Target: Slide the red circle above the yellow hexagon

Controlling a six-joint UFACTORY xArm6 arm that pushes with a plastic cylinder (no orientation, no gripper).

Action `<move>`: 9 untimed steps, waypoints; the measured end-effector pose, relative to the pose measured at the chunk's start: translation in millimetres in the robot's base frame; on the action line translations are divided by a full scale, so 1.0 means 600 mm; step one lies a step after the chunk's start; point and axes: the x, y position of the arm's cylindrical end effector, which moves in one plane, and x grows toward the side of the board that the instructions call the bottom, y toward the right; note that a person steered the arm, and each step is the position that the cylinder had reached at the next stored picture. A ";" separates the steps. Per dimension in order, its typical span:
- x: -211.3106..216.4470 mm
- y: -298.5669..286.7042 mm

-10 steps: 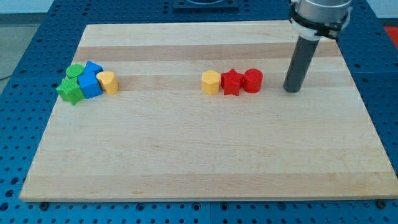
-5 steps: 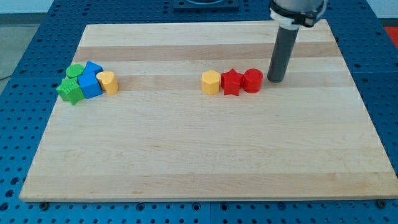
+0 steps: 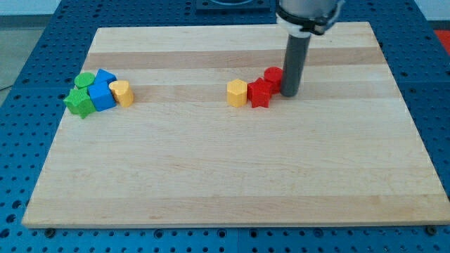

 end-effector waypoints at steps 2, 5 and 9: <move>-0.034 0.079; -0.119 0.043; -0.067 0.047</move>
